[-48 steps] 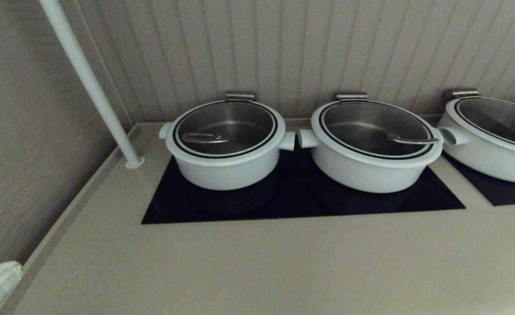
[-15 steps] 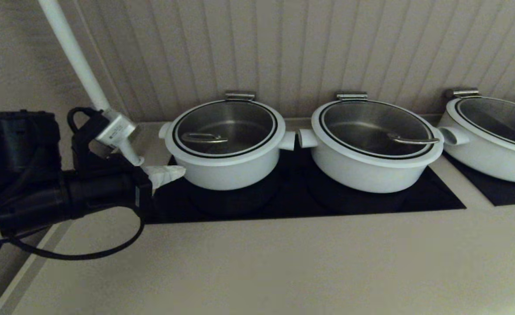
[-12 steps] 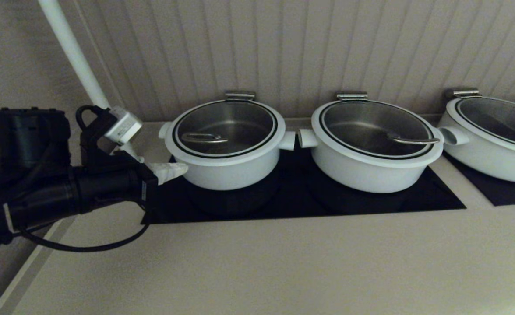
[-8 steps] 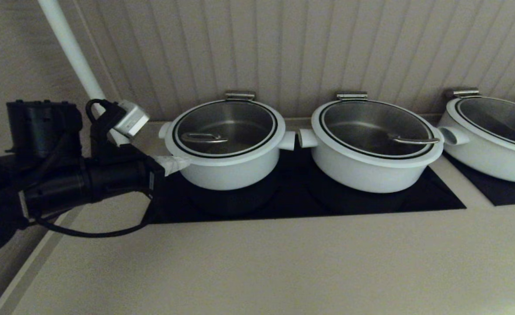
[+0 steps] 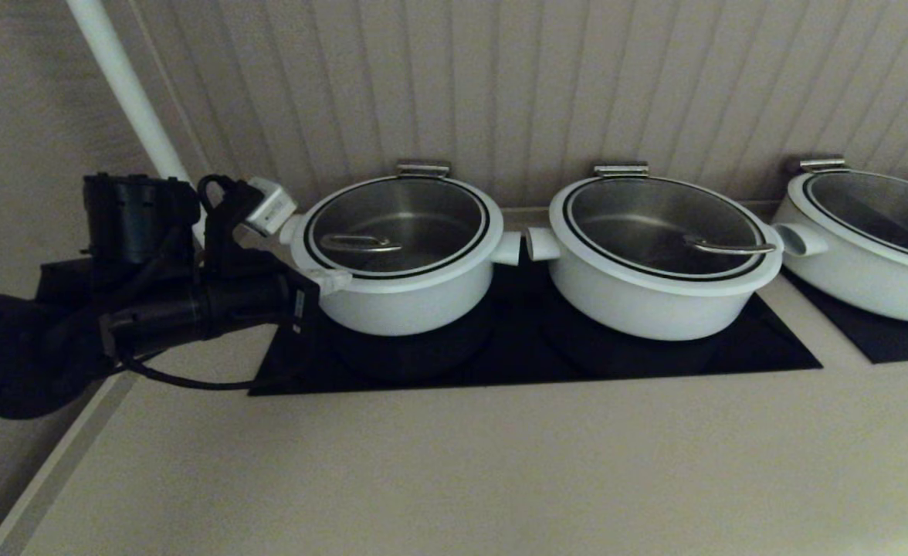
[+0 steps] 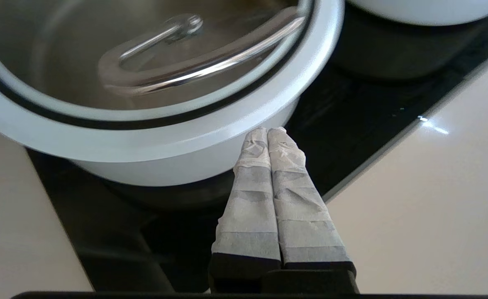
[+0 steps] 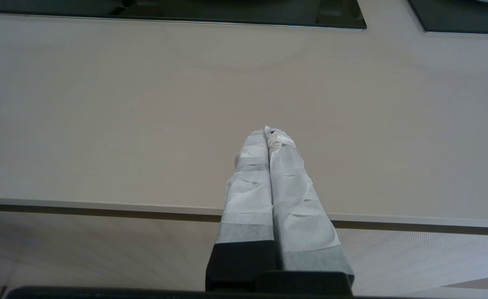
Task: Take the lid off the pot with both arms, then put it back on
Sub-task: Open the food pot lid a small opening with the left arm
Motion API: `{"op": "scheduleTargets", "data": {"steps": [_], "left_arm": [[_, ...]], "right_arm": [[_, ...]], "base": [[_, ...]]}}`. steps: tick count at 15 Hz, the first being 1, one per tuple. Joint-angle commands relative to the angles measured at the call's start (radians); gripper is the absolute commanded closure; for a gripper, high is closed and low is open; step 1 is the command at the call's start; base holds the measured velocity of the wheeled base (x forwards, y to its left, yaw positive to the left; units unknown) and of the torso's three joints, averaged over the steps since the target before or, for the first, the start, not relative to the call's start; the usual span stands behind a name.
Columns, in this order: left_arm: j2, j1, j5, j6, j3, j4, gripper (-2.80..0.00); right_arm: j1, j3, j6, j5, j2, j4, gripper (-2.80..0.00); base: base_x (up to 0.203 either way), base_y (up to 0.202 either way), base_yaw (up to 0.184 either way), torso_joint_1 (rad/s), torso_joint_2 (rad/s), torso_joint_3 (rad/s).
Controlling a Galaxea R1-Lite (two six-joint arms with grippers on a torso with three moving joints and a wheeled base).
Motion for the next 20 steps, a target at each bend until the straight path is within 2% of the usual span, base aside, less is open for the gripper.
{"op": "scheduleTargets", "data": {"steps": [1, 6, 13, 20], "left_arm": [[0.044, 0.0, 0.012, -0.001, -0.012, -0.03, 0.0], [0.142, 0.001, 0.097, -0.002, -0.013, -0.206, 0.0], [0.163, 0.003, 0.11, -0.006, -0.028, -0.211, 0.0], [0.205, 0.004, 0.142, -0.03, -0.141, -0.212, 0.0]], "right_arm": [[0.0, 0.0, 0.0, 0.001, 0.002, 0.001, 0.0], [0.0, 0.0, 0.0, 0.0, 0.002, 0.001, 0.0], [0.0, 0.0, 0.0, 0.001, 0.002, 0.001, 0.0], [0.0, 0.0, 0.0, 0.001, 0.002, 0.001, 0.0]], "base": [[0.0, 0.0, 0.0, 0.0, 0.0, 0.0], [0.0, 0.0, 0.0, 0.0, 0.0, 0.0], [0.0, 0.0, 0.0, 0.0, 0.0, 0.0], [0.0, 0.0, 0.0, 0.0, 0.0, 0.0]]}}
